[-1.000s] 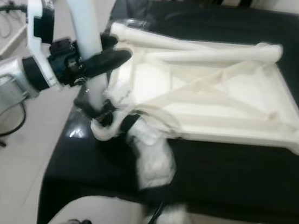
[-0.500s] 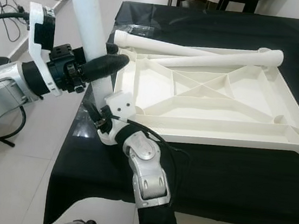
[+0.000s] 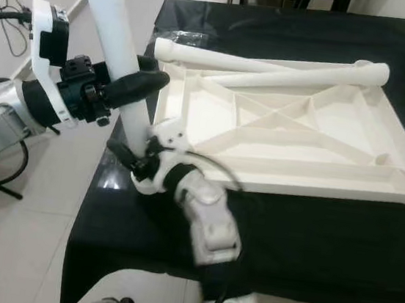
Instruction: Building children table
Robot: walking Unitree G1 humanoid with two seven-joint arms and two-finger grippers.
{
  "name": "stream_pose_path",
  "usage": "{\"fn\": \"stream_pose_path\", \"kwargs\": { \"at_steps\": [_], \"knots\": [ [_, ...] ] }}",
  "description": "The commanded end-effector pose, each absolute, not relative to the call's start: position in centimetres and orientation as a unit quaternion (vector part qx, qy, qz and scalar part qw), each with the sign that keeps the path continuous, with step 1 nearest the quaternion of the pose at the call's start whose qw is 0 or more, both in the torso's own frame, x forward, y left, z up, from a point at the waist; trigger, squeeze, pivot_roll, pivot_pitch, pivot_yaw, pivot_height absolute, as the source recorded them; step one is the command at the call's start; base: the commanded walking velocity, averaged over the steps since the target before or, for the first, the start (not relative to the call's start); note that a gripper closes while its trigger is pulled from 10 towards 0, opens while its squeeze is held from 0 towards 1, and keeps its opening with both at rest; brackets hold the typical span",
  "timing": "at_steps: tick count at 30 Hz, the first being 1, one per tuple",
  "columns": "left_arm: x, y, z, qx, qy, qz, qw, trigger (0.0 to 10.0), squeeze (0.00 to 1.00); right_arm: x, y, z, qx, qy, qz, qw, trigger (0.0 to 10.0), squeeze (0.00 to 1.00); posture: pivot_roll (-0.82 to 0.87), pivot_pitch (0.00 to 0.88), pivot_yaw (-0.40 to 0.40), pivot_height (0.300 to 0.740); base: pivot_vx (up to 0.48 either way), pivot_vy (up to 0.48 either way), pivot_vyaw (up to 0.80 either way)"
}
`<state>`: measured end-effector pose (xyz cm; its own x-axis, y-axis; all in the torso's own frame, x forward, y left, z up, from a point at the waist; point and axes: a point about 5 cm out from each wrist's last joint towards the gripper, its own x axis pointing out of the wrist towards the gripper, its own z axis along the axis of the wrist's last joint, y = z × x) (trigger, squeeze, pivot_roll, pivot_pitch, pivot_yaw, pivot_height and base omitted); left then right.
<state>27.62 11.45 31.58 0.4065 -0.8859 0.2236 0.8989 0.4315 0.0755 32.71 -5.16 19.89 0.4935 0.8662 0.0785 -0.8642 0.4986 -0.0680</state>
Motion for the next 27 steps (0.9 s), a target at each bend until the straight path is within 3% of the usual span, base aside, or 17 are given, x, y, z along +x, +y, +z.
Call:
{"fn": "stream_pose_path", "kwargs": {
  "at_steps": [1, 2, 3, 4, 9, 10, 11, 13, 14, 19, 24, 25, 26, 27],
  "knots": [
    [26.4, 9.7, 31.0, -0.023, -0.101, -0.596, 0.796, 0.0, 0.00, 33.4, -4.8, 21.9, -0.017, -0.086, 0.563, 0.822, 10.0, 1.00, 0.02, 0.167, 0.077, 0.740, 0.000, 0.000, 0.00],
    [26.4, 9.7, 31.0, -0.023, -0.101, -0.596, 0.796, 0.0, 0.00, 33.4, -4.8, 21.9, -0.017, -0.086, 0.563, 0.822, 10.0, 1.00, 0.02, 0.167, 0.077, 0.740, 0.000, 0.000, 0.00],
    [26.3, 9.5, 30.9, -0.022, -0.100, -0.599, 0.794, 0.0, 0.00, 34.4, -5.4, 23.3, -0.048, -0.095, 0.580, 0.808, 10.0, 0.10, 0.03, 0.163, 0.078, 0.740, 0.000, 0.000, 0.00],
    [26.3, 9.3, 30.9, -0.023, -0.099, -0.602, 0.792, 0.0, 0.00, 35.0, -5.6, 24.5, -0.064, -0.101, 0.597, 0.794, 10.0, 0.00, 0.03, 0.164, 0.077, 0.740, 0.000, 0.000, 0.00],
    [26.2, 9.0, 30.8, -0.025, -0.099, -0.605, 0.790, 0.0, 0.00, 35.8, -5.1, 26.3, -0.073, -0.100, 0.640, 0.759, 10.0, 0.00, 0.03, 0.161, 0.077, 0.740, 0.000, 0.000, 0.00],
    [26.2, 9.0, 30.8, -0.025, -0.100, -0.605, 0.790, 0.0, 0.00, 35.8, -4.9, 26.4, -0.082, -0.099, 0.648, 0.751, 6.0, 0.00, 0.03, 0.160, 0.076, 0.740, 0.000, 0.000, 0.00],
    [26.2, 9.0, 30.8, -0.025, -0.100, -0.605, 0.789, 0.0, 0.00, 35.8, -4.8, 26.5, -0.086, -0.099, 0.653, 0.746, 1.2, 0.00, 0.03, 0.160, 0.076, 0.740, 0.000, 0.000, 0.00],
    [26.2, 9.0, 30.8, -0.025, -0.101, -0.605, 0.789, 0.0, 0.00, 35.9, -4.8, 26.5, -0.085, -0.098, 0.659, 0.741, 1.2, 0.00, 0.03, 0.160, 0.076, 0.740, 0.000, 0.000, 0.00],
    [26.2, 9.0, 30.8, -0.025, -0.101, -0.605, 0.789, 0.0, 0.00, 36.0, -4.8, 26.6, -0.084, -0.097, 0.664, 0.736, 0.0, 0.00, 0.03, 0.161, 0.076, 0.740, 0.000, 0.000, 0.00],
    [26.1, 9.0, 30.7, -0.025, -0.101, -0.605, 0.790, 0.0, 0.00, 36.5, -4.7, 26.2, -0.087, -0.087, 0.686, 0.717, 0.0, 0.00, 0.03, 0.158, 0.074, 0.740, 0.000, 0.000, 0.00],
    [26.1, 9.0, 30.5, -0.028, -0.100, -0.602, 0.791, 0.0, 0.00, 36.6, -4.9, 25.6, -0.082, -0.082, 0.686, 0.719, 0.0, 0.00, 0.03, 0.156, 0.077, 0.740, 0.000, 0.000, 0.00],
    [26.3, 9.1, 30.4, -0.021, -0.100, -0.592, 0.799, 7.1, 1.00, 36.7, -4.9, 25.3, -0.081, -0.082, 0.682, 0.723, 0.0, 0.00, 0.03, 0.156, 0.078, 0.740, 0.000, 0.000, 0.00],
    [26.5, 9.2, 30.3, -0.015, -0.100, -0.585, 0.805, 7.1, 1.00, 36.7, -5.0, 25.1, -0.080, -0.082, 0.679, 0.725, 0.0, 0.00, 0.03, 0.156, 0.078, 0.740, 0.000, 0.000, 0.00],
    [26.9, 9.6, 30.1, -0.015, -0.099, -0.567, 0.818, 10.0, 1.00, 36.7, -5.3, 24.5, -0.080, -0.084, 0.667, 0.736, 0.0, 0.00, 0.02, 0.156, 0.080, 0.740, 0.000, 0.000, 0.00]
  ]
}}
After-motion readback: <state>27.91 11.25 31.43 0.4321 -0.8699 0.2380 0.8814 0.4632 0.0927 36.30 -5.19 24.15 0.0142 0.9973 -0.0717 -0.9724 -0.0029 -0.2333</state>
